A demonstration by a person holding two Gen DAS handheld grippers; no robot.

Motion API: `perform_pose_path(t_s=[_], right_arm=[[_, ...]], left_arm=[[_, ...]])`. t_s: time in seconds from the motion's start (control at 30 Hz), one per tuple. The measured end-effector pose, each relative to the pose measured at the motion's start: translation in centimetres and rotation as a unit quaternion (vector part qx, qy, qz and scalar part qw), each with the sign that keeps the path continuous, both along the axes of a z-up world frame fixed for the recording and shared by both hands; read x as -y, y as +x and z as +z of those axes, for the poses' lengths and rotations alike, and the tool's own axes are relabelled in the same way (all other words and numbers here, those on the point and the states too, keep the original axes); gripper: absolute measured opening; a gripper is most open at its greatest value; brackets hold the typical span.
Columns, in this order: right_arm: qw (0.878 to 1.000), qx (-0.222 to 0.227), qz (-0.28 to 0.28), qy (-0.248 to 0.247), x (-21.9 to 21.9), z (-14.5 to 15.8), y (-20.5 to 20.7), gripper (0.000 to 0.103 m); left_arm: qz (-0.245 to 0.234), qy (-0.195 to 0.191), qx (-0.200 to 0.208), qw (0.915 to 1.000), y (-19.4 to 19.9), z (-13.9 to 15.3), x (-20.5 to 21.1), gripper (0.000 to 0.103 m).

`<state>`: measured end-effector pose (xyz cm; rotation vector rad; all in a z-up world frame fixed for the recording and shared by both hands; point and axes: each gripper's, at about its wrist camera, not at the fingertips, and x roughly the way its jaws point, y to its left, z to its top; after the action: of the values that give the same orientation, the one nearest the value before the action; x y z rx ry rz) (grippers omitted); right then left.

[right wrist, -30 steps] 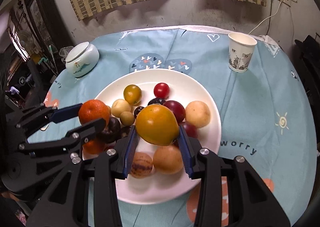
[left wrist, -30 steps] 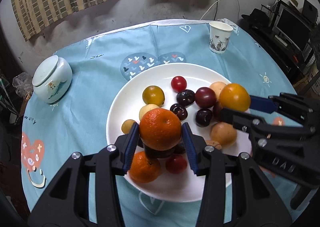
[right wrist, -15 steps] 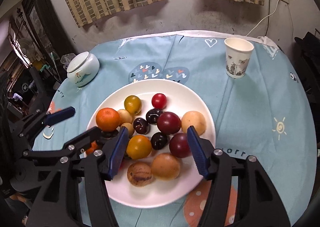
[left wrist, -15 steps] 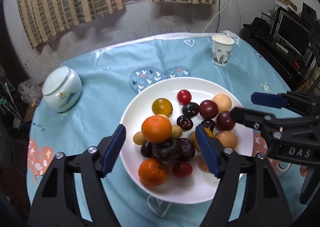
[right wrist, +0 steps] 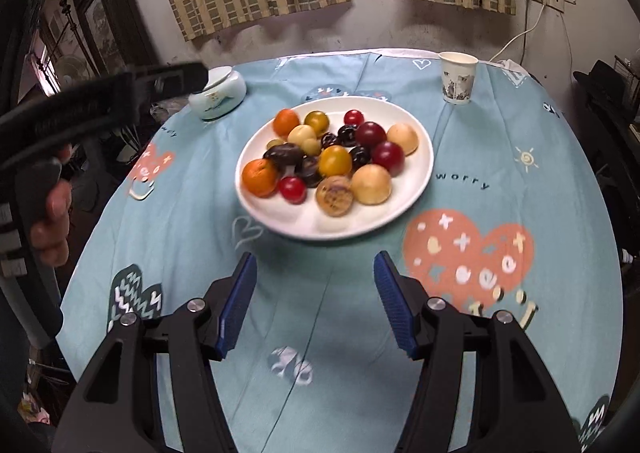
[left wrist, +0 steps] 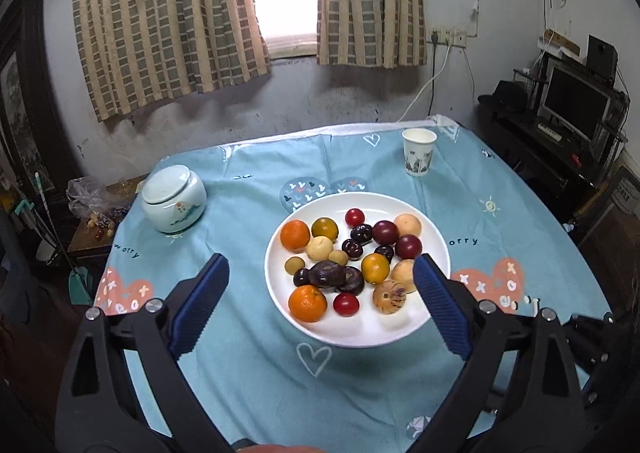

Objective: Organize fruits

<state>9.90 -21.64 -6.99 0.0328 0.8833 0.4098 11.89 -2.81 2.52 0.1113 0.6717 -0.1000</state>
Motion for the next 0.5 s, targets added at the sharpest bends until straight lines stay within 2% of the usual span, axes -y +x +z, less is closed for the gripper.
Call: perform_pose_path(t_s=[0.27, 0.5], right_arm=[[0.999, 0.039, 0.003, 0.001, -0.7, 2.7, -4.1, 0.062], [0.999, 0.049, 0.006, -0.004, -1.1, 3.3, -5.7, 0.062]], left_arm=[[0.010, -0.018, 0.025, 0.9995, -3.7, 2.5, -0.4, 0.098], [0.040, -0.018, 0.034, 0.9984, -5.4, 3.3, -1.0, 0.098]])
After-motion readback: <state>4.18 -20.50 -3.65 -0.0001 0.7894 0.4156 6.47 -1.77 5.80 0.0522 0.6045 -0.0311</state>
